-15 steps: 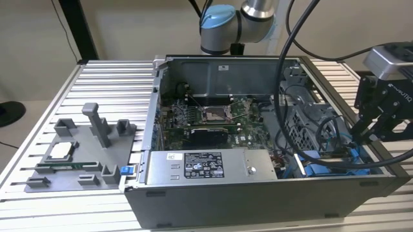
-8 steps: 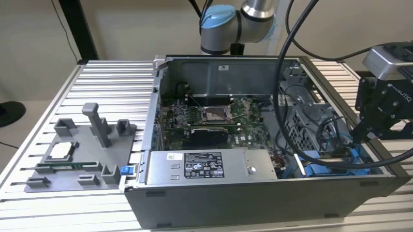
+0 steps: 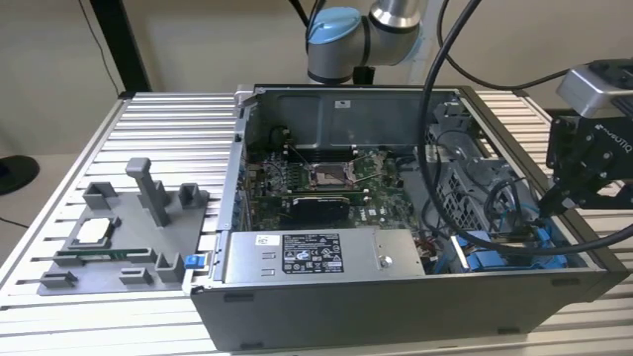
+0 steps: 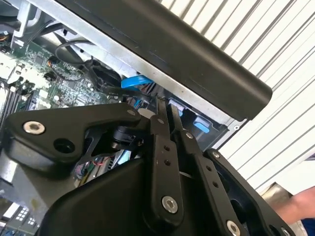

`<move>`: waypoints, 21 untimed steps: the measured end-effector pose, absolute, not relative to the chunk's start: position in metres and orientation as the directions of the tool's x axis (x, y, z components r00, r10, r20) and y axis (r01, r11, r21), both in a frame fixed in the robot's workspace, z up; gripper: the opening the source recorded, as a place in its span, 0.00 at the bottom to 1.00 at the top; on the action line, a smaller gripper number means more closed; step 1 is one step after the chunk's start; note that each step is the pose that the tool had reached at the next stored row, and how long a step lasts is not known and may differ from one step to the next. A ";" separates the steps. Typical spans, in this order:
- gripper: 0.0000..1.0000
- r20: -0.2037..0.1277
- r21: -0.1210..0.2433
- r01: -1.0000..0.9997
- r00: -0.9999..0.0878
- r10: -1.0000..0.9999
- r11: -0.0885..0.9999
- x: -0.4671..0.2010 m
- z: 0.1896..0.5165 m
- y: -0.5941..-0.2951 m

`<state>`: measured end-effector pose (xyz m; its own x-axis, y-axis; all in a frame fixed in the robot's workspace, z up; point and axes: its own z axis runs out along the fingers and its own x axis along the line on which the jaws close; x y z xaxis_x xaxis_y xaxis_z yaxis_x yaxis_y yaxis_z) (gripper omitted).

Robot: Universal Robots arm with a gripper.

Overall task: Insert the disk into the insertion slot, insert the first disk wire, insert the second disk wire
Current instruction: 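Insert the second disk wire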

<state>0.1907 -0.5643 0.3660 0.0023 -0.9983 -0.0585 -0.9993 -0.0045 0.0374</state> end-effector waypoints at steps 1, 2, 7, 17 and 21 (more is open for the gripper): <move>0.00 -0.059 0.037 -0.999 0.002 -0.998 -0.004 0.190 0.368 -0.564; 0.00 -0.059 0.037 -0.999 0.002 -0.998 -0.004 0.188 0.369 -0.564; 0.00 -0.059 0.035 -0.999 0.002 -0.998 -0.004 0.174 0.378 -0.564; 0.00 -0.059 0.022 -1.000 0.003 -0.998 -0.004 0.137 0.384 -0.564; 0.00 -0.061 0.018 -1.000 0.003 -0.998 -0.005 0.123 0.384 -0.564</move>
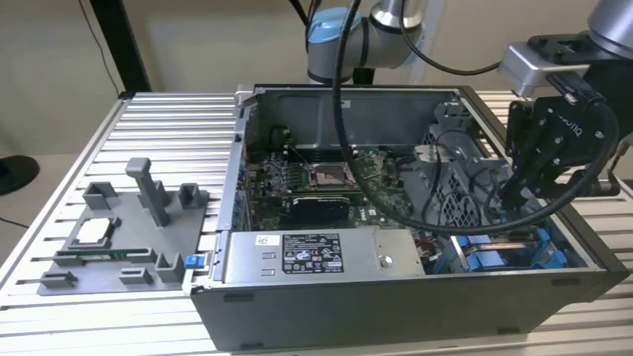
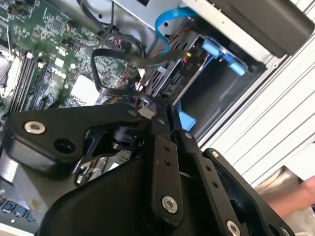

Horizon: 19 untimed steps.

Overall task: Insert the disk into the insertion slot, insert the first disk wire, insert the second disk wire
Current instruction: 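Insert the second disk wire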

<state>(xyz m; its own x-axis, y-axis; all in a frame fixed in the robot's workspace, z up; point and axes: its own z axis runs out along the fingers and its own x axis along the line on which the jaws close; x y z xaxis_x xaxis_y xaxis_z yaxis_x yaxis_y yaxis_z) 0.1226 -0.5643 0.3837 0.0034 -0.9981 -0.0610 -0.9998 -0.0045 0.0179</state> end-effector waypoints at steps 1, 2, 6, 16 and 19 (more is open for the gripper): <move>0.00 -0.062 0.017 -1.000 0.003 -0.998 -0.004 0.120 0.384 -0.564; 0.00 -0.062 0.017 -1.000 0.003 -0.998 -0.004 0.118 0.384 -0.564; 0.00 -0.062 0.017 -1.000 0.003 -0.998 -0.005 0.117 0.384 -0.564; 0.00 -0.062 0.016 -1.000 0.004 -0.998 -0.005 0.117 0.379 -0.565; 0.00 -0.062 0.016 -1.000 0.003 -0.998 -0.004 0.118 0.378 -0.566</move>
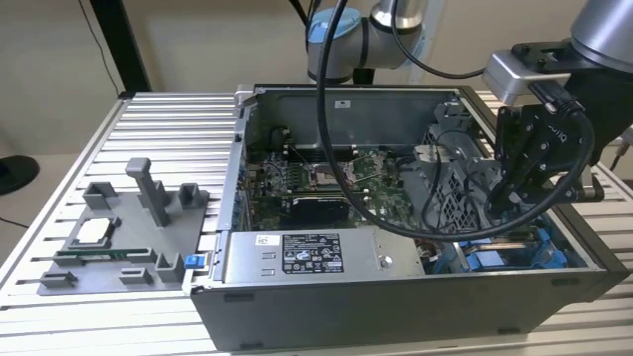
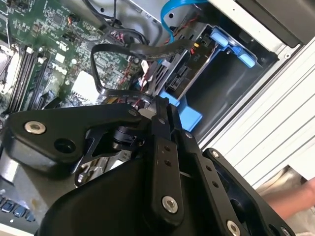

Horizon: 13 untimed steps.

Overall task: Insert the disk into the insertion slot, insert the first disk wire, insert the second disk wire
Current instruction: 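Insert the second disk wire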

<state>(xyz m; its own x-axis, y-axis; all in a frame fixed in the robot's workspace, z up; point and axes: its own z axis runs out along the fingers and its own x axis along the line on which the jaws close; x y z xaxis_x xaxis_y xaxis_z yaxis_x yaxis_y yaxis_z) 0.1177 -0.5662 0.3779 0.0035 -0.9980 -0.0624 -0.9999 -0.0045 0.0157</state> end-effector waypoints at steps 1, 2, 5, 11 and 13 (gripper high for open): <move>0.00 -0.062 0.016 -1.000 0.003 -0.998 -0.004 0.118 0.378 -0.567; 0.00 -0.062 0.016 -1.000 0.003 -0.998 -0.004 0.118 0.377 -0.567; 0.00 -0.062 0.016 -1.000 0.003 -0.998 -0.004 0.119 0.376 -0.569; 0.00 -0.062 0.016 -1.000 0.004 -0.998 -0.005 0.119 0.376 -0.569; 0.00 -0.062 0.016 -1.000 0.003 -0.998 -0.004 0.119 0.376 -0.569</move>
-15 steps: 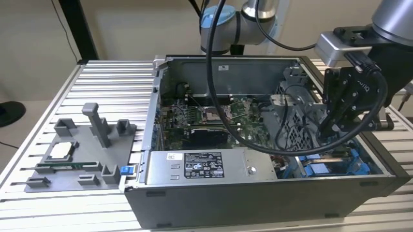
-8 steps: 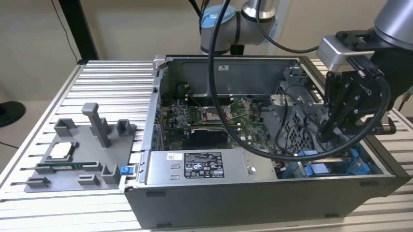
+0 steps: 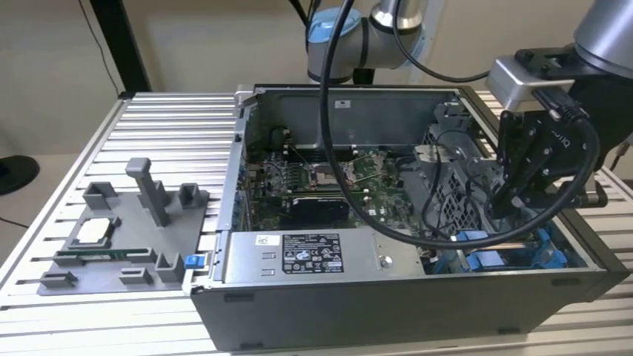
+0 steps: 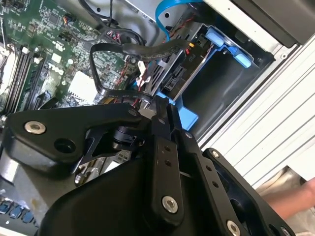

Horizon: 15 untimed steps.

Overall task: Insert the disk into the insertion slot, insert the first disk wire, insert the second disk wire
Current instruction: 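Insert the second disk wire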

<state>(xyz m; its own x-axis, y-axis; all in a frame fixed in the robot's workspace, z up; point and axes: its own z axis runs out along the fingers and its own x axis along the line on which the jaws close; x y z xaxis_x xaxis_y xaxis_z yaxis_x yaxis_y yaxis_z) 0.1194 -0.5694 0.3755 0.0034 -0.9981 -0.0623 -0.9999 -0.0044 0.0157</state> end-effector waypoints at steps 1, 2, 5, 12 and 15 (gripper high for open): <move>0.00 -0.062 0.016 -1.000 0.003 -0.998 -0.004 0.119 0.375 -0.570; 0.00 -0.062 0.016 -1.000 0.003 -0.998 -0.004 0.119 0.375 -0.570; 0.00 -0.062 0.016 -1.000 0.003 -0.998 -0.004 0.119 0.374 -0.570; 0.00 -0.062 0.016 -1.000 0.003 -0.998 -0.004 0.119 0.374 -0.570; 0.00 -0.062 0.016 -1.000 0.003 -0.998 -0.004 0.119 0.373 -0.570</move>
